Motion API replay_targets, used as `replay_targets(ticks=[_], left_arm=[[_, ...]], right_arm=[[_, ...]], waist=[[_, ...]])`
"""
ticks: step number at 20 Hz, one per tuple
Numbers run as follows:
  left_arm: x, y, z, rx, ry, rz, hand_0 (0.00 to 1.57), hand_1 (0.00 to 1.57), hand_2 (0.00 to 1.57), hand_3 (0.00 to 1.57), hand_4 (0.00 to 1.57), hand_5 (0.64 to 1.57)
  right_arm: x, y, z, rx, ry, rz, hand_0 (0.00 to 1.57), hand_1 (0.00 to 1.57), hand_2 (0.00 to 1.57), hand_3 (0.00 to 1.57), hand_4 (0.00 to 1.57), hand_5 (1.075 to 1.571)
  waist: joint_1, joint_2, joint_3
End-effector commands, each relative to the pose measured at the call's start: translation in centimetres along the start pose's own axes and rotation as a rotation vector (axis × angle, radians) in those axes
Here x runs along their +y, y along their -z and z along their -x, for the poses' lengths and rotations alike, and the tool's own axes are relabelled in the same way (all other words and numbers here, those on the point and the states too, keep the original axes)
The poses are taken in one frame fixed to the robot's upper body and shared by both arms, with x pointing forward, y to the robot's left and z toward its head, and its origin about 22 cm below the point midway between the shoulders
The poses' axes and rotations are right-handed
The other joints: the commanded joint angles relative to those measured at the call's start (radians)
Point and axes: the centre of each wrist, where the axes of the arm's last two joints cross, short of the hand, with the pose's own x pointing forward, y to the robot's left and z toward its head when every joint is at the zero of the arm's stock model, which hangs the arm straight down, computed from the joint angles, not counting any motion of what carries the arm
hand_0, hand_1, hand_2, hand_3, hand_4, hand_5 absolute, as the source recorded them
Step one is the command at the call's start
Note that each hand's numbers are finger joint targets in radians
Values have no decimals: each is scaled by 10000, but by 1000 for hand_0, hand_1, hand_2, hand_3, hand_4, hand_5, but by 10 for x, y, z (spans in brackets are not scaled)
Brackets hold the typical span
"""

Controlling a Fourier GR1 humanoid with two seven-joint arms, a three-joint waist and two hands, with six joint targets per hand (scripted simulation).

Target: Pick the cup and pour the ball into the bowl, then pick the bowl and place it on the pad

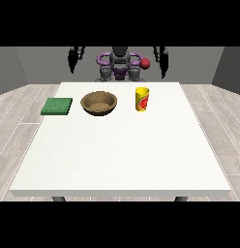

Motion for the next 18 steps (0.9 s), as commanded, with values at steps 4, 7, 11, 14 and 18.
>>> replay_targets(ticks=[4,7,11,14,18], left_arm=[[9,4,-31,-447,398,43,0,0,0,0,0,1570],[-32,35,-65,-1888,-2485,355,0,0,0,0,0,1570],[-16,54,-83,-2321,-2766,-159,0,0,0,0,0,1569],[-8,71,-109,-2988,-2719,-124,0,0,0,0,0,1570],[-6,86,-126,-3563,-2317,-177,0,0,0,0,0,1566]], right_arm=[[-10,3,-26,-197,-192,-65,0,0,327,492,846,1565],[57,16,-51,-1073,2321,-866,0,0,327,492,846,1565],[99,5,-74,-1412,2822,-715,0,0,272,412,841,1567],[112,17,-117,-2067,2796,-675,0,0,253,411,836,1567],[120,11,-123,-2563,2685,-482,0,0,381,504,812,1566]], waist=[[-49,-2364,7],[-205,-1540,-49],[-221,-1052,-39],[-173,-587,-39],[-377,-18,-35]])
